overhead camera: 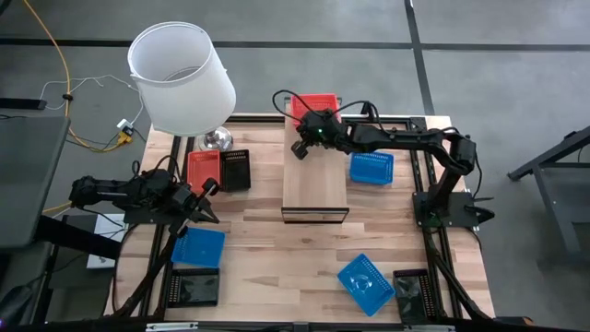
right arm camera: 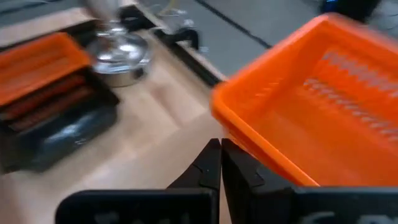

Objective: Stack baskets on shelf by color
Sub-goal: Stack the right orange bin on top of the orange bin on the shelf, then stack the orange bin on top of the orange bin on the shelf

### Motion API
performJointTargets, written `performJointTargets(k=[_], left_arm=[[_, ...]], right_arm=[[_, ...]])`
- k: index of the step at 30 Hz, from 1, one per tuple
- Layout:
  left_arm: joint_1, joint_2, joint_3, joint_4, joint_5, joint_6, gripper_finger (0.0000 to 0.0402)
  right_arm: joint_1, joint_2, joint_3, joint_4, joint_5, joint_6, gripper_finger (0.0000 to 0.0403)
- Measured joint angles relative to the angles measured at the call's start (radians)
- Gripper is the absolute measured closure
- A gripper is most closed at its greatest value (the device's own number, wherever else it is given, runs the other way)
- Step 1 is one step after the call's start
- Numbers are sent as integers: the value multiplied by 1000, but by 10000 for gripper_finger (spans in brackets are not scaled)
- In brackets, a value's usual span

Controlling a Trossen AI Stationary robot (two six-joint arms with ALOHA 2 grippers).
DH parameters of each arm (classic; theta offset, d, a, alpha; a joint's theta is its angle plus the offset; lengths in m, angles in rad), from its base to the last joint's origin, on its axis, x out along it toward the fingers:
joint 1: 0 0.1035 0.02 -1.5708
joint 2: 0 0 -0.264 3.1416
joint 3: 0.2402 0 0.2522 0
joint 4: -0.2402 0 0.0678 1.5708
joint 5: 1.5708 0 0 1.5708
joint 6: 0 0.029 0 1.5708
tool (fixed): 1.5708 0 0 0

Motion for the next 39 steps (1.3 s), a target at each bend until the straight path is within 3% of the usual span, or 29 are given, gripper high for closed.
performJointTargets(k=[4,8,15,18,25,30,34,39], left_arm=[[0,0,0,0,0,0,401],[0,0,0,0,0,0,401],[0,0,0,0,0,0,401],[0,0,0,0,0,0,401],[0,0,0,0,0,0,401],[0,0,0,0,0,0,401],[0,0,0,0,0,0,401],[0,0,0,0,0,0,401]], right_arm=[[48,-49,0,-31,-89,-41,403],[125,-138,0,-198,-90,-90,403],[288,-261,0,-485,95,-61,403],[345,-338,-88,-472,162,-29,403],[424,-682,-549,-163,234,46,403],[444,-886,-779,214,210,-55,403],[463,-955,-938,536,153,-158,403],[482,-958,-1115,854,153,-236,403]])
